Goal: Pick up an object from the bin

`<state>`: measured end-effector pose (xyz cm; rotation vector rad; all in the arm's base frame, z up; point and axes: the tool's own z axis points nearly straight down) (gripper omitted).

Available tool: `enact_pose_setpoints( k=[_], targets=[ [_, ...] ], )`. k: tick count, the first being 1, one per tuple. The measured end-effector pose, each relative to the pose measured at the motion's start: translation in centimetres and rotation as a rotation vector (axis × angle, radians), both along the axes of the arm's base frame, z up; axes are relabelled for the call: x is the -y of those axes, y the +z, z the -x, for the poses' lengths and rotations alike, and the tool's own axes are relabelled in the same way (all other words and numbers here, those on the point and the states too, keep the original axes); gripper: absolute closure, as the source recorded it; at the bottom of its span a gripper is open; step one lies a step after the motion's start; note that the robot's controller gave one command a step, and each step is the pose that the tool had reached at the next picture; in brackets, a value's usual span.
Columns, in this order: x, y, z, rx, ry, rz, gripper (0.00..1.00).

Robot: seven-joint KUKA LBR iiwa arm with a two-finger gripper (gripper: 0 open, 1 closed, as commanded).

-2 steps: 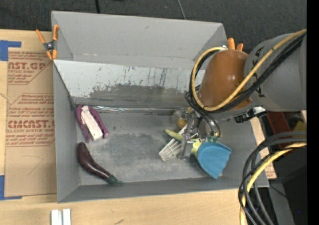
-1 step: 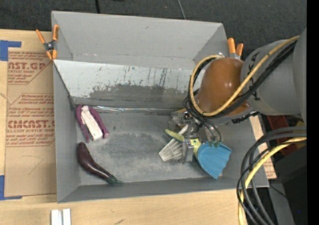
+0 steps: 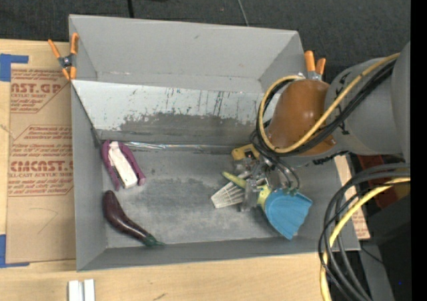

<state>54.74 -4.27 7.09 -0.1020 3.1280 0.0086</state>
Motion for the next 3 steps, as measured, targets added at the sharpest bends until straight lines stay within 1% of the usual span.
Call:
enact_pose_setpoints(
  k=[1, 2, 3],
  targets=[
    [0.0, 0.0, 0.0, 0.000, 0.000, 0.000, 1.00],
    [0.1, 2.0, -0.1, 0.000, 0.001, -0.001, 1.00],
    [-0.2, 5.1, -0.7, -0.001, -0.004, -0.001, 1.00]
  ],
)
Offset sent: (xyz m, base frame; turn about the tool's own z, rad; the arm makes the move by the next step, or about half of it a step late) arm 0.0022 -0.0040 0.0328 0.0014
